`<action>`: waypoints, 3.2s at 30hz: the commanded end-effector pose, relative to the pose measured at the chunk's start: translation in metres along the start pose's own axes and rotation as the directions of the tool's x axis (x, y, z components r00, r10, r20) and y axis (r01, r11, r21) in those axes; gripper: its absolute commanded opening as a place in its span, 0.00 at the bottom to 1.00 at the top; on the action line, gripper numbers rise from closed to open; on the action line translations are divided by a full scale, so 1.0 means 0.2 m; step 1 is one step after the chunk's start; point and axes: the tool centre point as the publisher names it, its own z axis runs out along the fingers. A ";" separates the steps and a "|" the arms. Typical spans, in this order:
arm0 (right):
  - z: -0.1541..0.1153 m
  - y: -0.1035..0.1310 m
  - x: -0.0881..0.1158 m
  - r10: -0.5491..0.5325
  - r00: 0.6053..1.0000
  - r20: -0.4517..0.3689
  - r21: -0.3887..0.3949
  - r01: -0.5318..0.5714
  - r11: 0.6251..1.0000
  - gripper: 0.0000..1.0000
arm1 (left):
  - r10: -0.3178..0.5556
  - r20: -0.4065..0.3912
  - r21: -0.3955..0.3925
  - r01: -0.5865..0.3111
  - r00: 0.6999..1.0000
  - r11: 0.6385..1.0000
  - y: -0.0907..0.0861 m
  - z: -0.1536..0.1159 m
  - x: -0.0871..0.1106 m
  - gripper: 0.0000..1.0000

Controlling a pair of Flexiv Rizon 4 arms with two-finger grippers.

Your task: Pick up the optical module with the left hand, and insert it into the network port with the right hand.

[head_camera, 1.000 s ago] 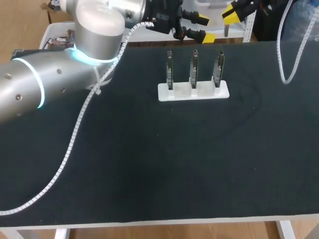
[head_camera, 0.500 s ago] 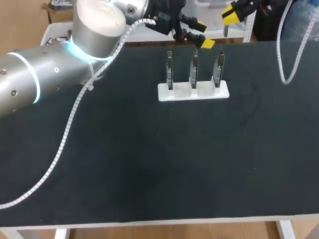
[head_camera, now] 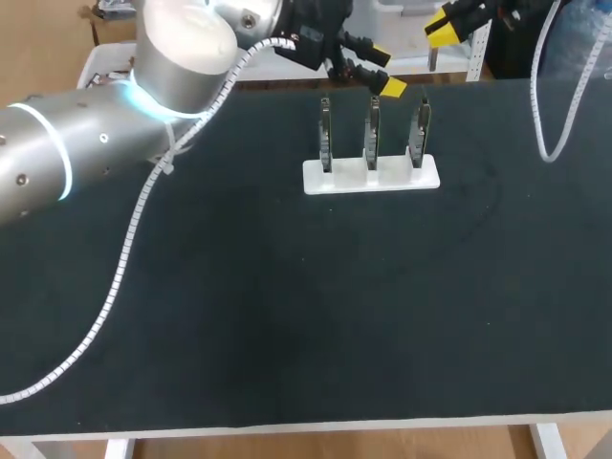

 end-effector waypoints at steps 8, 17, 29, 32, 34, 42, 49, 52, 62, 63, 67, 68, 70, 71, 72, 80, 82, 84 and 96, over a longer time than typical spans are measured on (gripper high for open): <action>-0.01 -0.03 0.00 0.002 1.000 0.002 -0.752 0.000 0.659 0.00 | 0.041 -0.082 -0.017 -0.043 0.996 0.999 -0.03 0.00 -0.02 1.00; -0.02 -0.02 0.01 0.004 1.000 0.001 -0.749 -0.002 0.663 0.00 | 0.044 -0.087 -0.010 -0.045 0.995 0.999 -0.03 0.01 -0.03 1.00; -0.02 -0.03 0.02 0.003 1.000 0.002 -0.749 0.000 0.662 0.00 | 0.034 -0.079 -0.017 -0.036 0.996 0.999 -0.02 0.01 -0.02 1.00; -0.02 -0.04 0.02 0.002 1.000 0.002 -0.750 0.000 0.661 0.00 | 0.037 -0.082 -0.013 -0.038 0.996 0.999 -0.01 0.01 -0.02 1.00; -0.02 -0.04 0.01 0.002 1.000 0.001 -0.750 -0.001 0.661 0.00 | 0.037 -0.083 -0.009 -0.038 0.996 0.999 -0.01 0.01 -0.02 1.00; -0.02 -0.04 0.01 0.000 1.000 -0.002 -0.753 -0.002 0.657 0.00 | 0.041 -0.073 -0.015 -0.042 0.996 0.999 0.00 0.01 -0.02 1.00; -0.02 -0.04 0.03 -0.023 1.000 0.005 -0.789 0.018 0.614 0.00 | 0.041 -0.073 -0.015 -0.042 0.996 0.999 0.00 0.01 -0.02 1.00; -0.03 -0.03 0.04 -0.010 0.998 0.060 -0.824 0.056 0.564 0.00 | 0.041 -0.073 -0.015 -0.042 0.996 0.999 0.00 0.01 -0.02 1.00; -0.02 -0.02 0.07 0.011 0.997 0.082 -0.839 0.063 0.540 0.00 | 0.041 -0.073 -0.015 -0.042 0.996 0.999 0.00 0.01 -0.02 1.00; -0.02 -0.02 0.07 0.012 0.997 0.080 -0.840 0.061 0.538 0.00 | 0.041 -0.073 -0.015 -0.042 0.996 0.999 0.00 0.01 -0.02 1.00; -0.01 -0.02 0.07 0.023 0.998 0.062 -0.845 0.040 0.534 0.00 | 0.041 -0.073 -0.015 -0.042 0.996 0.999 0.00 0.01 -0.02 1.00; -0.01 -0.02 0.06 0.023 0.998 0.064 -0.845 0.042 0.533 0.00 | 0.041 -0.073 -0.015 -0.042 0.996 0.999 0.00 0.01 -0.02 1.00; -0.01 -0.03 0.06 0.028 0.998 0.057 -0.845 0.034 0.534 0.00 | 0.041 -0.073 -0.015 -0.042 0.996 0.999 0.00 0.01 -0.02 1.00; -0.01 -0.03 0.06 0.029 0.998 0.055 -0.845 0.031 0.534 0.00 | 0.041 -0.073 -0.015 -0.042 0.996 0.999 0.00 0.01 -0.02 1.00; -0.01 -0.03 0.06 0.033 0.998 0.055 -0.844 0.029 0.535 0.00 | 0.041 -0.073 -0.015 -0.042 0.996 0.999 0.00 0.01 -0.02 1.00; 0.02 -0.02 0.06 0.056 0.998 -0.015 -0.852 -0.042 0.522 0.00 | 0.041 -0.073 -0.015 -0.042 0.996 0.999 0.00 0.01 -0.02 1.00; 0.02 -0.02 0.06 0.056 0.998 -0.023 -0.849 -0.049 0.527 0.00 | 0.041 -0.073 -0.015 -0.042 0.996 0.999 0.00 0.01 -0.02 1.00; 0.02 -0.02 0.06 0.056 0.998 -0.023 -0.848 -0.049 0.528 0.00 | 0.041 -0.073 -0.015 -0.042 0.996 0.999 0.00 0.01 -0.02 1.00; 0.03 0.01 0.08 0.045 0.999 -0.001 -0.873 -0.023 0.488 0.00 | 0.041 -0.073 -0.015 -0.042 0.996 0.999 0.00 0.01 -0.02 1.00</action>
